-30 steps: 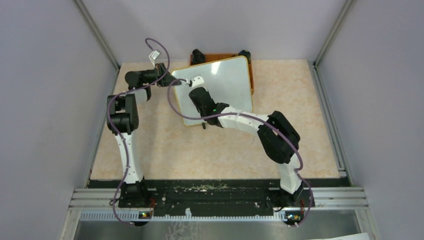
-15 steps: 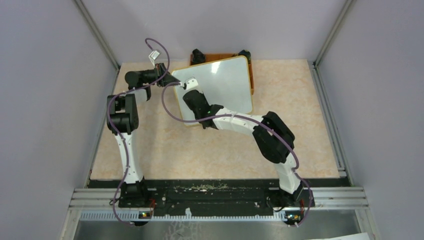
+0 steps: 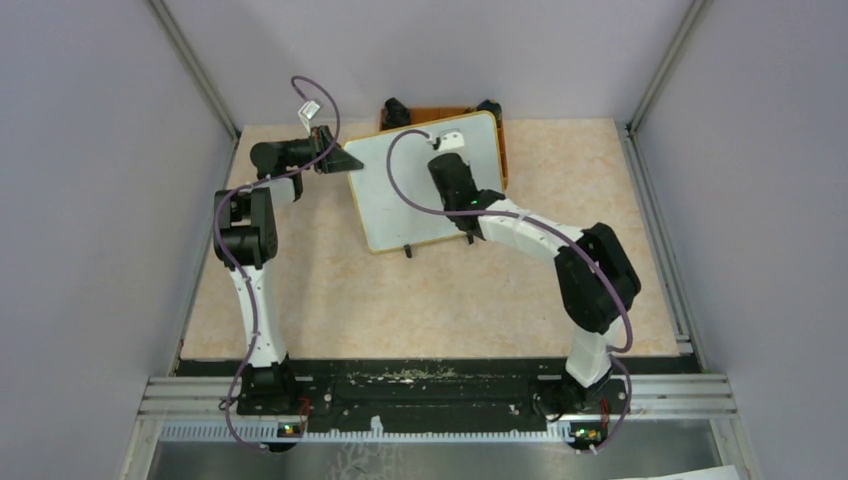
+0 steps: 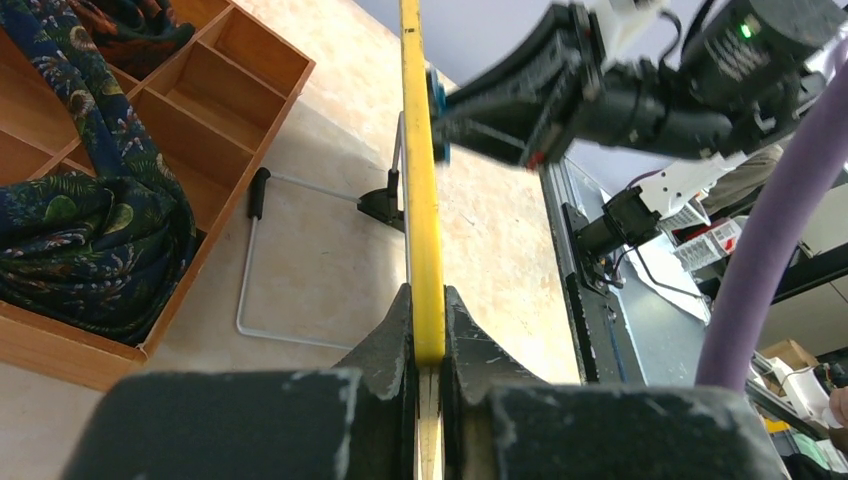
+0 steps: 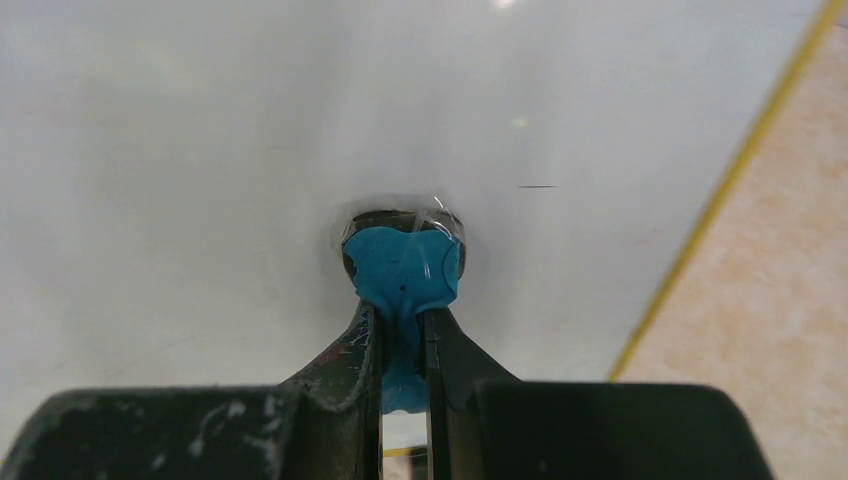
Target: Erase the whiteboard
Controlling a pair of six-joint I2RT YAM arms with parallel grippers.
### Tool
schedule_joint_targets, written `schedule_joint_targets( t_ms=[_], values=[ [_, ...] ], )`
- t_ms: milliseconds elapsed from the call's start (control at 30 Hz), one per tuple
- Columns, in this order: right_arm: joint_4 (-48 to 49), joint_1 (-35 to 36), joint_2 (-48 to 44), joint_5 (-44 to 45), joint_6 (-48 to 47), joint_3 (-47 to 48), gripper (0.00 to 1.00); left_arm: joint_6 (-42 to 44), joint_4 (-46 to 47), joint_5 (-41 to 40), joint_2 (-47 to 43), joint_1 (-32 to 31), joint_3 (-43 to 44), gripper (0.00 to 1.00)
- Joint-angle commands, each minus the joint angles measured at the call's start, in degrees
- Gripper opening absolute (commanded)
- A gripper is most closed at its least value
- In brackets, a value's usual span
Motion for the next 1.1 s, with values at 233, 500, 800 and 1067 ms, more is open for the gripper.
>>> schedule_joint_targets(
  t_ms=[233,500,800,1067],
  values=[
    [2.27,-2.54,-3.35,-2.46,0.88,-0.10,0.00,-2.36,13.29,16.56,-1.06,-0.59,-0.19,0.00],
    [1.56,6.71,6.24,-1.41,-1.95,9.78,0.00,-2.42,13.29,16.53,-1.43,-0.67,-0.40,0.00],
    [-2.40,13.79,17.32,-1.31,-3.71,22.57,0.00,-1.93,13.29,16.57,-1.73,-0.65,-1.36,0.00],
    [-3.65,12.32,19.40,1.69,-4.26,22.97,0.00,-1.66,13.32,16.58,-1.70,-0.67,-1.58,0.00]
  ],
)
